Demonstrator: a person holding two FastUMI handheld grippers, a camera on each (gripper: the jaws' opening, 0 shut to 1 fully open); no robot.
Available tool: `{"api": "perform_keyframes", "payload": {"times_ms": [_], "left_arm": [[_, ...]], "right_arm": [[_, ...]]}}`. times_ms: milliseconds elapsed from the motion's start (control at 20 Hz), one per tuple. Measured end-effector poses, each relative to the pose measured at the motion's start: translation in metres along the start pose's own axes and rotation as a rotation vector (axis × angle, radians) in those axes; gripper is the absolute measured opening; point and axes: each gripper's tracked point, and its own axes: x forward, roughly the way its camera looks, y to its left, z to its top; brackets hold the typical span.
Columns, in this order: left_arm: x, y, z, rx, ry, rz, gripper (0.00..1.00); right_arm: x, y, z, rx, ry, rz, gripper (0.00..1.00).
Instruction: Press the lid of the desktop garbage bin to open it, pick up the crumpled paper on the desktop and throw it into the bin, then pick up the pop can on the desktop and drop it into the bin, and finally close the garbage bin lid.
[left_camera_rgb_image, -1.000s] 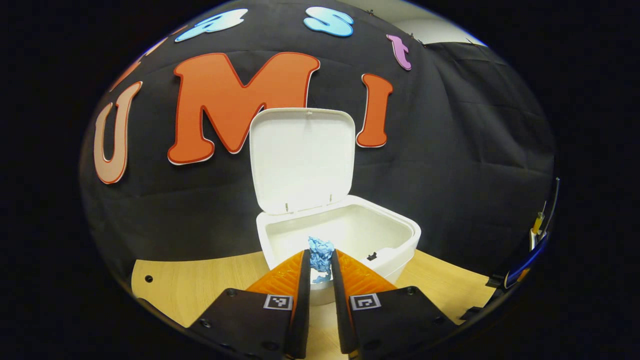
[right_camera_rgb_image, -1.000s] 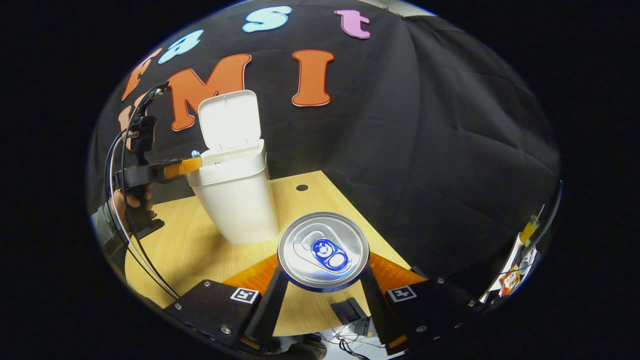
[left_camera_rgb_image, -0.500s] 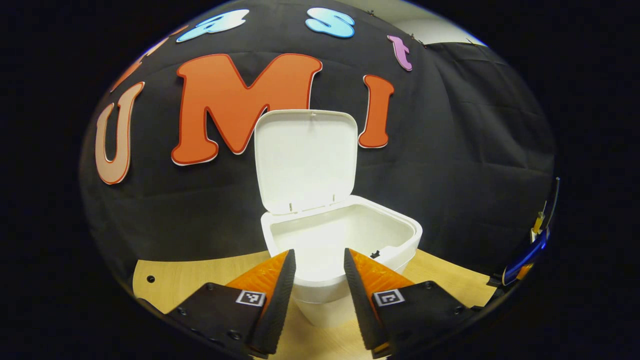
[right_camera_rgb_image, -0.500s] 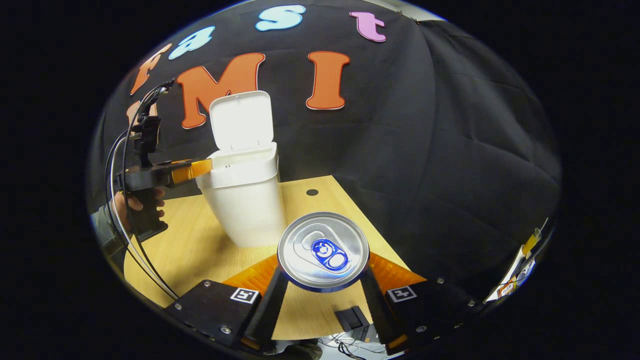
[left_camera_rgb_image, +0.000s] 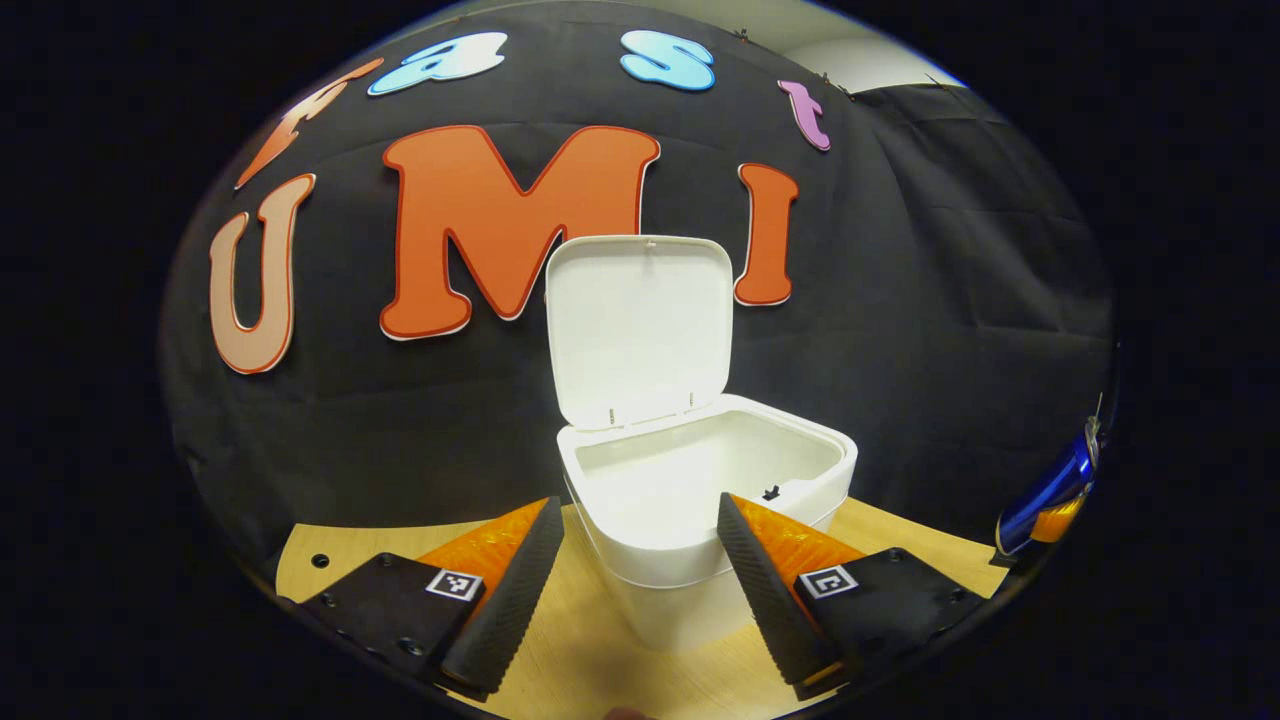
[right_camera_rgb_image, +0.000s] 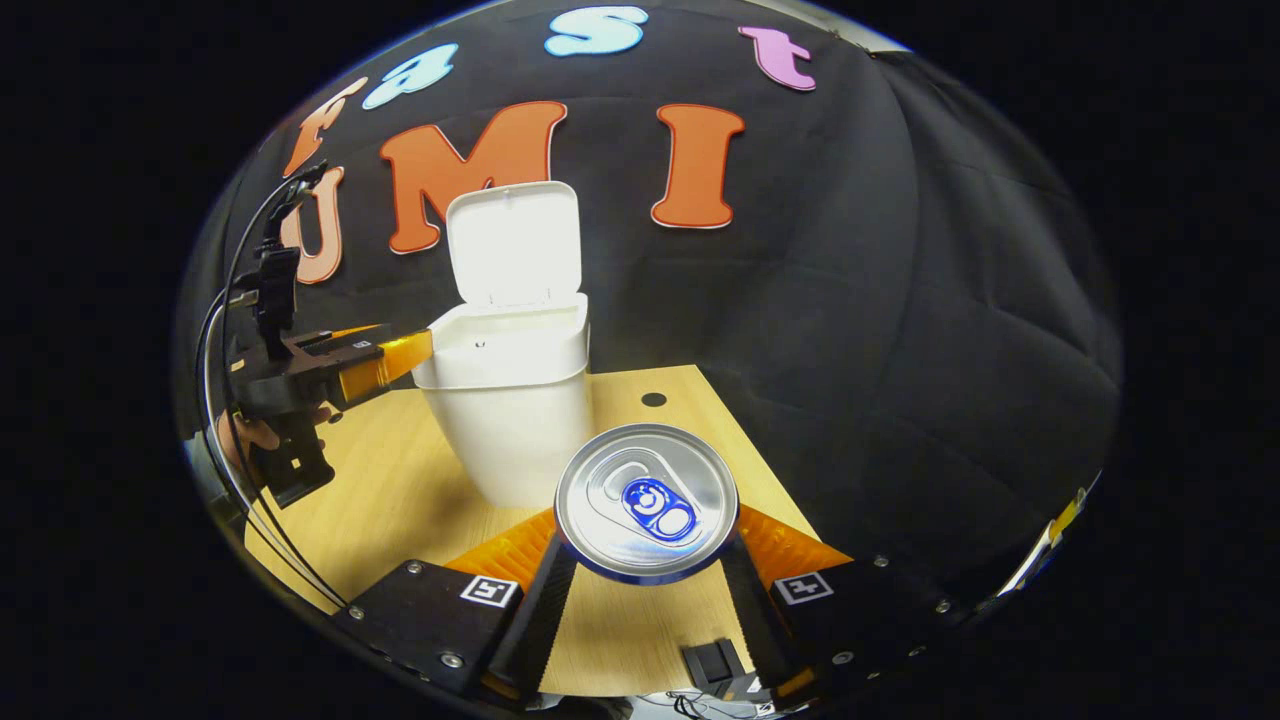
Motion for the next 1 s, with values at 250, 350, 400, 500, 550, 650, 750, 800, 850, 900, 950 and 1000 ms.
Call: {"api": "perform_keyframes", "payload": {"times_ms": [250, 350, 400, 500, 550, 650, 750, 800, 850, 900, 950, 1000], "left_arm": [[-0.024, 0.016, -0.024, 0.074, 0.043, 0.059, 1.0], [-0.035, 0.021, -0.027, 0.1, 0.04, 0.073, 1.0], [-0.039, 0.023, -0.029, 0.103, 0.041, 0.078, 1.0], [-0.048, 0.028, -0.035, 0.107, 0.044, 0.095, 1.0], [-0.053, 0.034, -0.04, 0.111, 0.057, 0.115, 1.0], [-0.062, 0.046, -0.05, 0.099, 0.076, 0.152, 1.0], [-0.071, 0.059, -0.055, 0.081, 0.089, 0.19, 0.99], [-0.076, 0.067, -0.056, 0.073, 0.091, 0.212, 0.98], [-0.081, 0.075, -0.058, 0.067, 0.093, 0.234, 1.0], [-0.086, 0.081, -0.06, 0.061, 0.095, 0.254, 1.0], [-0.091, 0.087, -0.062, 0.056, 0.099, 0.272, 0.99], [-0.095, 0.092, -0.063, 0.052, 0.101, 0.289, 0.99]], "right_arm": [[0.021, 0.017, 0.024, -0.064, -0.029, 0.059, 0.74], [0.027, 0.025, 0.035, -0.084, -0.044, 0.088, 0.78], [0.03, 0.028, 0.041, -0.091, -0.052, 0.102, 0.78], [0.037, 0.035, 0.055, -0.104, -0.07, 0.126, 0.78], [0.042, 0.038, 0.062, -0.112, -0.08, 0.137, 0.78], [0.049, 0.046, 0.074, -0.133, -0.096, 0.16, 0.78], [0.055, 0.053, 0.088, -0.159, -0.114, 0.177, 0.78], [0.059, 0.055, 0.094, -0.171, -0.121, 0.187, 0.78], [0.063, 0.06, 0.099, -0.179, -0.131, 0.197, 0.78], [0.065, 0.065, 0.105, -0.185, -0.142, 0.206, 0.78], [0.065, 0.069, 0.111, -0.189, -0.151, 0.217, 0.78], [0.065, 0.072, 0.117, -0.193, -0.163, 0.223, 0.78]]}}
